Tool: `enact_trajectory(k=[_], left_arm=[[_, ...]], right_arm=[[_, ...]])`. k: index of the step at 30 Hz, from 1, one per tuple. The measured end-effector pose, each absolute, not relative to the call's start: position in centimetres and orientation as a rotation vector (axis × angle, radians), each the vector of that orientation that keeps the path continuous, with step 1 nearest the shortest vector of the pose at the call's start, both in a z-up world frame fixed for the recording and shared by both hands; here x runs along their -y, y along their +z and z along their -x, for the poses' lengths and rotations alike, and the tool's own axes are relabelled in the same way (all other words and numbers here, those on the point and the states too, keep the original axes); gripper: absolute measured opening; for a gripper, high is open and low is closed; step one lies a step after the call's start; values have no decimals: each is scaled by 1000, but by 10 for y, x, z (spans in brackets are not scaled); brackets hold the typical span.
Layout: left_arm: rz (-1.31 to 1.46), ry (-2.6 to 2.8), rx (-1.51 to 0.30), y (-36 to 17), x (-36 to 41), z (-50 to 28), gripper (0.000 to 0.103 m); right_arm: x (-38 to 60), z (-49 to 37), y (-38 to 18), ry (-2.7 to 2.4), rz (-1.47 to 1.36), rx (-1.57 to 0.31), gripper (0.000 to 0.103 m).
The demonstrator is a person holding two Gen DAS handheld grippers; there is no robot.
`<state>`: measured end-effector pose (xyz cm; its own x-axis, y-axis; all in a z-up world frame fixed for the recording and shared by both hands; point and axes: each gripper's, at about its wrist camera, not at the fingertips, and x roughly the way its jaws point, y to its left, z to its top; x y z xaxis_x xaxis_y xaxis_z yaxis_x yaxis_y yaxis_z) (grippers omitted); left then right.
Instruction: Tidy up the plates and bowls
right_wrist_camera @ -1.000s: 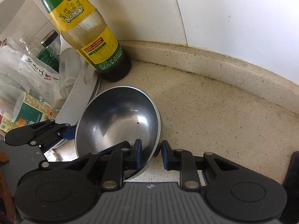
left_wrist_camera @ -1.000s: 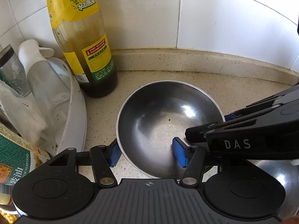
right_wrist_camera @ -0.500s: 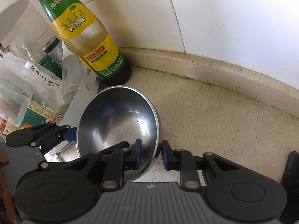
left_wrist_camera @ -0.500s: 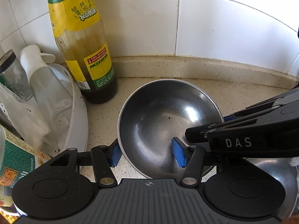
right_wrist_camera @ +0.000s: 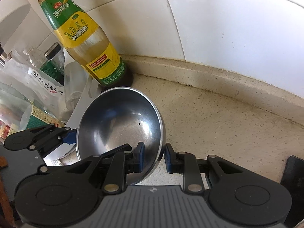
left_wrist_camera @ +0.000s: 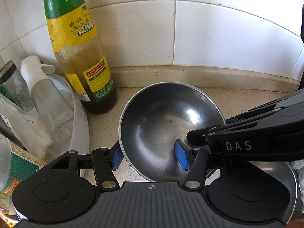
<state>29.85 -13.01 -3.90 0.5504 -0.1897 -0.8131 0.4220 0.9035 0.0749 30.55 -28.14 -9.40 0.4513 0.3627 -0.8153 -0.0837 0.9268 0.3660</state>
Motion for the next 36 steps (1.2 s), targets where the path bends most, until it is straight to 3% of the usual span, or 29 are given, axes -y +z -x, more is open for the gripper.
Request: enact_trajectory(k=[36], left_arm=[[-325,-497,-775,30,146,-225,68]], right_arm=[[296,-221,-18,180,-277,-957,26]])
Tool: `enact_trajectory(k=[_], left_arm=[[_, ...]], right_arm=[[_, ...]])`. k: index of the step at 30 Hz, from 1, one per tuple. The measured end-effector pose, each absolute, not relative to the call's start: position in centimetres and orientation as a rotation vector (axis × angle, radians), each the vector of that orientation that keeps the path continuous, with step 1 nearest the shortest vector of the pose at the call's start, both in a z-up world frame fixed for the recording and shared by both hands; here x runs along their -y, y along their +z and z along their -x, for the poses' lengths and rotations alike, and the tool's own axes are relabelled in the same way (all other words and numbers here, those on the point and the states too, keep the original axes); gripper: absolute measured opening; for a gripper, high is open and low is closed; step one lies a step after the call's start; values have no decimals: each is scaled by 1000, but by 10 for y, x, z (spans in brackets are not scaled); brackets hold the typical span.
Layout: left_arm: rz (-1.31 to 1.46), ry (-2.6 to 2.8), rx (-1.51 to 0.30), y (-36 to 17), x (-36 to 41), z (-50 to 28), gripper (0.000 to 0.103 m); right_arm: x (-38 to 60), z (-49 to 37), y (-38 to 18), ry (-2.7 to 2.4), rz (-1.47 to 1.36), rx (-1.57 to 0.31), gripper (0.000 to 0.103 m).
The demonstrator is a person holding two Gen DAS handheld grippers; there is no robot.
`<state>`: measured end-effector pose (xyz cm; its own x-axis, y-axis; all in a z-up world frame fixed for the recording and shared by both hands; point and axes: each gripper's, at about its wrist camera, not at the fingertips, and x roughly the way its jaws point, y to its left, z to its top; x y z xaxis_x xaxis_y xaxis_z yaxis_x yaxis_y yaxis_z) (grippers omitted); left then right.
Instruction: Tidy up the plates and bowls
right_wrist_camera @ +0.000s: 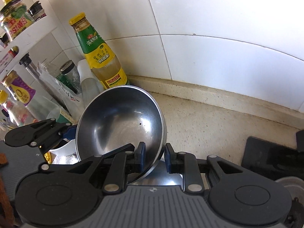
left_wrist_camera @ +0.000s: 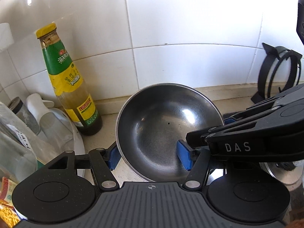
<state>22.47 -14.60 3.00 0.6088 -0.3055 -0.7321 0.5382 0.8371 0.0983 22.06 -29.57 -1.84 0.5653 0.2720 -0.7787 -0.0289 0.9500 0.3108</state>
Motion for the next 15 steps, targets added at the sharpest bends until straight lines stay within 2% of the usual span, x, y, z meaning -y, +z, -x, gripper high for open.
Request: enact_trajectory(k=[15], left_arm=[[-375,-545,-810,15,150,-193,72]], right_arm=[[299,-182,-28,171,-292,-1008,26]])
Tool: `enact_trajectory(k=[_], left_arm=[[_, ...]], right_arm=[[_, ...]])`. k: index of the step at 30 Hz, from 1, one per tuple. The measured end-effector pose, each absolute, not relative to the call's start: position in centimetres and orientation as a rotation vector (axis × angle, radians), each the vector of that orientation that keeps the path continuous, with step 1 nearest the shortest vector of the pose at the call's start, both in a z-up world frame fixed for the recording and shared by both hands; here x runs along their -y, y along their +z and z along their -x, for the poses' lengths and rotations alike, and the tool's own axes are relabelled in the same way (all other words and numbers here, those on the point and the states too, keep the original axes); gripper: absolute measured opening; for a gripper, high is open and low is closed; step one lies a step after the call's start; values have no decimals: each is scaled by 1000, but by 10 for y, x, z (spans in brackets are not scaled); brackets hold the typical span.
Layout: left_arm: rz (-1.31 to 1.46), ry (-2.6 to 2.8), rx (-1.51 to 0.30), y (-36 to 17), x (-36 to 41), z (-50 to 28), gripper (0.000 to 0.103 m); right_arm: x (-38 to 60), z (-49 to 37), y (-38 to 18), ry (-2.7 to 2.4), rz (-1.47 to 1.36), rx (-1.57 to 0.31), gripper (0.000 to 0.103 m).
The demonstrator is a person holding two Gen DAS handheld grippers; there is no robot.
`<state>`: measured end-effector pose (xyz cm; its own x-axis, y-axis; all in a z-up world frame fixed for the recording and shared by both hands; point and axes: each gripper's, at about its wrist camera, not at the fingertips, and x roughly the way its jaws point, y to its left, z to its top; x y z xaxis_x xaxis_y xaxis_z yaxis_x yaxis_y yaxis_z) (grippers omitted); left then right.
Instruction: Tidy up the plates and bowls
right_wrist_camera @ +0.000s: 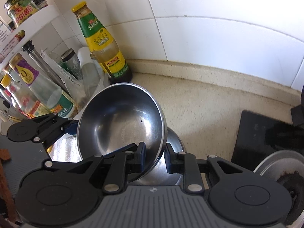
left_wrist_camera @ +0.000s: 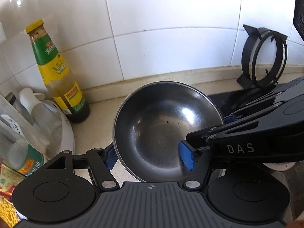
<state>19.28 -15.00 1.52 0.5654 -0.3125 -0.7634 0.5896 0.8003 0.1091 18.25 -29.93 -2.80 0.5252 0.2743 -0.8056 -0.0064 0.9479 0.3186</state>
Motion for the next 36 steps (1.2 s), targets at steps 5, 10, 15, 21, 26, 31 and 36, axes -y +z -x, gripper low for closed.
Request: enact_trajectory(k=[5,10,15,21,26,31,36], left_arm=[[-387,-554,-834,8,151,-188,72],[-391,-565,-860,2,150,-188,73],[-386,-579,-874,-1,147,-188,74],[-383,-577,-860,1,142,-188,78],[-387,-581,-856,3,138,-187,80],[-404,-586,-853,3,131,-185,82],[-439,-576,-855,6,120,-188,84]], right_arm=[[298,-178,-36,172,-292,-1035,26],[297,-174,-42,170,-288,-1058,26],[294,-172,-42,152,-247,-1064,27],[303,-170,-36,139,-255,-1040,28],[307,-168,-32,140,-244,-1035,30],[315,-163,-33,152,-252,-1037,30],[329,-152,-29,185,-236,-1032,37]])
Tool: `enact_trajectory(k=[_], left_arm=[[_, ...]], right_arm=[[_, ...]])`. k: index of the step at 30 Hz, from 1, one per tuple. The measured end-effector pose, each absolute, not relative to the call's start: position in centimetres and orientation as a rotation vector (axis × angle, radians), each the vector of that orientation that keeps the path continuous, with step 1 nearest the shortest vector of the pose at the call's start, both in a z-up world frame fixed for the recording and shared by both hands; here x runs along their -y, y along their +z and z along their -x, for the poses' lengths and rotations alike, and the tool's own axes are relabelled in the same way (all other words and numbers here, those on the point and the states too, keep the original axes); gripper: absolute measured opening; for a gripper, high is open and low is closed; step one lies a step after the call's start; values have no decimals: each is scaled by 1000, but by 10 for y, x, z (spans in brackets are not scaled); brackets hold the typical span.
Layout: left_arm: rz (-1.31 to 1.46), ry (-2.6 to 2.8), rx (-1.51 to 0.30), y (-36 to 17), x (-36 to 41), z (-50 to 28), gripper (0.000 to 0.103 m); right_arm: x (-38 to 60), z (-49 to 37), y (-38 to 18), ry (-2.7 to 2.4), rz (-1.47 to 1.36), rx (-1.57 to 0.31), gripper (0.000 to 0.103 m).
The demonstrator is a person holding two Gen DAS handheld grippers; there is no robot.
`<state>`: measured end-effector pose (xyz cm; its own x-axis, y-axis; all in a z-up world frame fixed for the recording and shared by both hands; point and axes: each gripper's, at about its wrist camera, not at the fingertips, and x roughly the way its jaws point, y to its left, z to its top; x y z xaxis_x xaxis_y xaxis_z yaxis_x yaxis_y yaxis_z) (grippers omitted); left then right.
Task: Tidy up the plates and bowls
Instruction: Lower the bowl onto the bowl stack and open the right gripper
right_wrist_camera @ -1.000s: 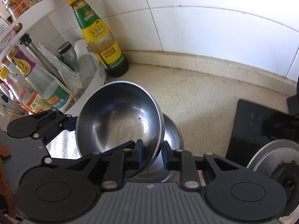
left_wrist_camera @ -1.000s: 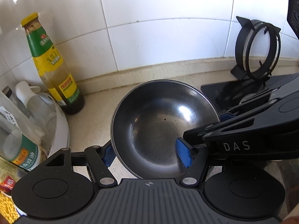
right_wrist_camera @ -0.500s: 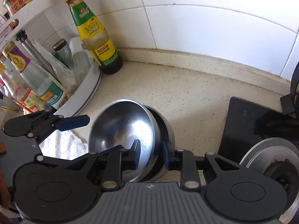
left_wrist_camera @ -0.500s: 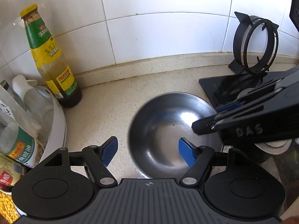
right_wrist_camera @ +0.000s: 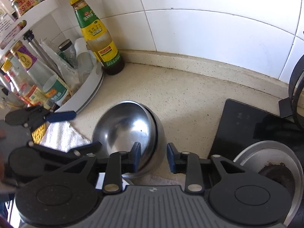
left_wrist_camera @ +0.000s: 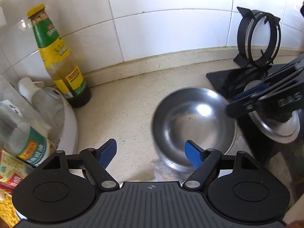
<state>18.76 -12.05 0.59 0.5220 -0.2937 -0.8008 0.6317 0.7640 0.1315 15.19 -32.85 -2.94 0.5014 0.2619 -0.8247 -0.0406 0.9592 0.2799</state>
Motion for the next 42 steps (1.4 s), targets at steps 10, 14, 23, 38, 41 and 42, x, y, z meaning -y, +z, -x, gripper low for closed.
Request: enact_trajectory(k=[10,14,23,38,41,42], left_arm=[[-490,-619,-887,4,103,-191,86],[-507,-655,-897,1,98,-193,87],[-572,-684,-940,-19,98,-200,88],[-649,-853,-895,-55,145,-226,96],[-707,-880,-842,-61,145,-224,97],[-725,-885,-833,-64,145,-226,97]], right_arm=[[329,-145,-41,315,-88,-1093,47],[324,-149,-50,367,-26,-1103,51],[320,-161,-78,424,2,-1171,53],[322,-206,-95,461,47,-1166,53],[320,-215,-97,536,128,-1176,53],[318,-218,-98,560,157,-1183,53]])
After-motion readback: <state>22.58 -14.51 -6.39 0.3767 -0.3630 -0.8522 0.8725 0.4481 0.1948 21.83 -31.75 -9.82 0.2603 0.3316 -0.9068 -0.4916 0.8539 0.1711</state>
